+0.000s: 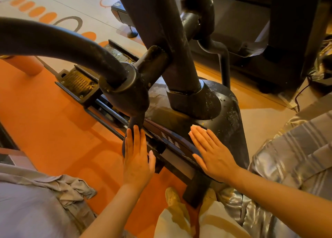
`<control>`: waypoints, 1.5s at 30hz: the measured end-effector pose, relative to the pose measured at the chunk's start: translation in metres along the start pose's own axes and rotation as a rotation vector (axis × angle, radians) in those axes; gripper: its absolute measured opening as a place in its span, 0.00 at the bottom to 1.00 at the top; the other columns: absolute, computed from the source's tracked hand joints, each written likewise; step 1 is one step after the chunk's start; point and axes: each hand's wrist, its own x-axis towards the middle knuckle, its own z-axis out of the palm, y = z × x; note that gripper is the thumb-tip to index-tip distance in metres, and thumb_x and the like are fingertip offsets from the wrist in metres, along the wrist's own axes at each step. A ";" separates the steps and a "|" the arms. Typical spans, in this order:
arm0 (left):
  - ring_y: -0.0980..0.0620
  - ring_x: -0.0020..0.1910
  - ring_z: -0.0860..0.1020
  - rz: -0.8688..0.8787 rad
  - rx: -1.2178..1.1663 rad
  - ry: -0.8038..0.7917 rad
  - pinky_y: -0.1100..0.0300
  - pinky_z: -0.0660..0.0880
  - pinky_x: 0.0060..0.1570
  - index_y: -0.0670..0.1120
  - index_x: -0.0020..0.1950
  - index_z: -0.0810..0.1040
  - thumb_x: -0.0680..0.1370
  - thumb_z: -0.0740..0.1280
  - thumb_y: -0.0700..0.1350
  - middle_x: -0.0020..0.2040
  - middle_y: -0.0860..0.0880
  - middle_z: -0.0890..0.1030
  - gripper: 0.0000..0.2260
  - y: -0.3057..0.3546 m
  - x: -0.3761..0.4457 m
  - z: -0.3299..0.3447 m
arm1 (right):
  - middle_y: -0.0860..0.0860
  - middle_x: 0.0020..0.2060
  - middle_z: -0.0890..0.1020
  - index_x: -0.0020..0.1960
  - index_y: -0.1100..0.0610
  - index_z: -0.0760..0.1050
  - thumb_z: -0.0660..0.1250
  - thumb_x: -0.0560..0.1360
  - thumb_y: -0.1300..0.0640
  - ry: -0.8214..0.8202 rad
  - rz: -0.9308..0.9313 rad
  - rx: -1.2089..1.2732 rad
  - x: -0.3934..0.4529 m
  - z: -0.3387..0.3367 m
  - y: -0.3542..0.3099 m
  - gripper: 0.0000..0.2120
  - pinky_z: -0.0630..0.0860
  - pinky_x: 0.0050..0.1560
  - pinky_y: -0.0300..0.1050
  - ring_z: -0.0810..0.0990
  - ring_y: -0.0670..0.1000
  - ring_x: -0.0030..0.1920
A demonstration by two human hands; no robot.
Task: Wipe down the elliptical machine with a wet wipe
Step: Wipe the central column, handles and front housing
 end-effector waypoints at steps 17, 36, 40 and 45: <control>0.44 0.80 0.38 -0.086 0.035 0.019 0.46 0.45 0.74 0.40 0.80 0.54 0.79 0.65 0.45 0.81 0.42 0.46 0.33 0.019 -0.002 -0.001 | 0.57 0.79 0.52 0.79 0.61 0.51 0.53 0.82 0.45 0.098 0.190 0.165 -0.010 -0.002 0.019 0.31 0.57 0.76 0.56 0.49 0.55 0.79; 0.41 0.80 0.41 -0.100 0.093 -0.018 0.48 0.46 0.75 0.38 0.80 0.55 0.78 0.69 0.44 0.81 0.41 0.46 0.35 0.026 -0.001 -0.006 | 0.53 0.79 0.50 0.80 0.57 0.50 0.53 0.83 0.45 0.023 -0.257 -0.003 -0.018 0.014 0.039 0.30 0.50 0.77 0.51 0.47 0.53 0.79; 0.42 0.79 0.39 -0.101 0.084 -0.022 0.49 0.47 0.76 0.39 0.80 0.54 0.79 0.68 0.45 0.81 0.42 0.44 0.35 0.027 -0.001 -0.007 | 0.51 0.79 0.51 0.80 0.56 0.51 0.49 0.83 0.47 0.005 -0.362 -0.049 -0.032 0.018 0.068 0.28 0.51 0.76 0.51 0.50 0.51 0.79; 0.36 0.79 0.47 -0.063 0.162 0.022 0.39 0.58 0.74 0.36 0.77 0.61 0.75 0.72 0.44 0.80 0.36 0.52 0.35 0.028 -0.002 -0.005 | 0.55 0.79 0.51 0.79 0.59 0.51 0.49 0.83 0.45 0.052 -0.138 0.042 0.007 -0.006 0.055 0.29 0.52 0.77 0.53 0.48 0.53 0.79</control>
